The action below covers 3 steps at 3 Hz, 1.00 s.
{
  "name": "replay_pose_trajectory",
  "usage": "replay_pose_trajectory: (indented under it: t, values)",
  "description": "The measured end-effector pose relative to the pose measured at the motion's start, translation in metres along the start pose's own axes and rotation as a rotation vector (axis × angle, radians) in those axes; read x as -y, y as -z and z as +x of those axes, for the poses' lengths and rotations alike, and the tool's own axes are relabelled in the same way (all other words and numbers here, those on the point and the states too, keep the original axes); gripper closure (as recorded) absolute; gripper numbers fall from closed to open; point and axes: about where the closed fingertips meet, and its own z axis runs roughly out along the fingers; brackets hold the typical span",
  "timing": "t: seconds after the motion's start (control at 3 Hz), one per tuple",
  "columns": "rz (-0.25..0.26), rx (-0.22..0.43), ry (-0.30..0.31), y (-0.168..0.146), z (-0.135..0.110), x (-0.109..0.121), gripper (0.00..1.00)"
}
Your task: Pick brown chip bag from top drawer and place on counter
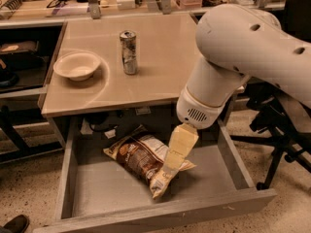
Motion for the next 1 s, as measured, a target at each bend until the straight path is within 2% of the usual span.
replay_pose_trajectory:
  t: [0.33, 0.67, 1.0]
  values:
    - [0.025, -0.008, 0.002, -0.006, -0.003, -0.006, 0.00]
    - [0.016, -0.003, -0.033, -0.040, -0.013, -0.010, 0.00]
    - [0.008, 0.013, -0.075, -0.076, -0.032, -0.005, 0.00]
